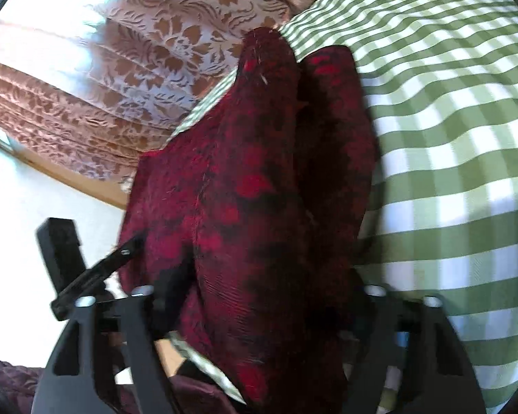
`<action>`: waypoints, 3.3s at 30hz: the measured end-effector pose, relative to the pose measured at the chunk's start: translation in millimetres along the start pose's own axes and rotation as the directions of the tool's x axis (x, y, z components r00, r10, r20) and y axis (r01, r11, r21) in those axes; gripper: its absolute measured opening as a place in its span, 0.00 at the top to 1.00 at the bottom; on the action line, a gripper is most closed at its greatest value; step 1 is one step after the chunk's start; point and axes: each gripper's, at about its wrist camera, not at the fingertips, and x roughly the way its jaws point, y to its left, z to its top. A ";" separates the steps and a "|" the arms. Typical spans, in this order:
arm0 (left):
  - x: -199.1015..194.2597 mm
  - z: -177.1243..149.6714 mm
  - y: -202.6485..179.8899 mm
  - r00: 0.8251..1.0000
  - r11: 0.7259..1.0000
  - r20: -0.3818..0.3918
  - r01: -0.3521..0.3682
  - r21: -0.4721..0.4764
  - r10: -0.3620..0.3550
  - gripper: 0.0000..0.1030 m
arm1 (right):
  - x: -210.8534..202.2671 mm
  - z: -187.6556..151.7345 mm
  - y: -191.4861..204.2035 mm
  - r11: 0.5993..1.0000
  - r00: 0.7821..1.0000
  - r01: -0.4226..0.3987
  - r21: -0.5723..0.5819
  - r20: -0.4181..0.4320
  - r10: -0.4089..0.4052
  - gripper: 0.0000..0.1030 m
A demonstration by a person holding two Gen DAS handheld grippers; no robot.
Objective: Fold small clothes
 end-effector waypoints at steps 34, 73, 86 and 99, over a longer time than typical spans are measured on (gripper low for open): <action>-23.9 0.7 40.2 0.987 0.976 0.056 0.156 -0.155 -0.149 0.66 | 10.6 34.0 186.4 0.947 0.998 0.054 -0.316 0.039 -0.043 0.61; -98.5 46.4 156.8 0.939 0.902 0.123 0.343 -0.264 -0.321 0.49 | 152.9 -97.7 298.7 0.289 0.916 0.355 -0.889 0.270 -0.297 0.58; -88.2 76.7 112.3 0.985 0.979 -0.009 0.167 -0.118 -0.170 0.82 | 109.6 -88.3 300.5 0.374 0.983 0.158 -0.914 0.109 -0.151 0.15; -117.5 38.1 148.5 0.995 0.976 0.063 0.090 -0.199 -0.079 0.82 | 35.4 3.7 242.2 0.786 1.000 -0.024 -0.617 -0.012 0.021 0.29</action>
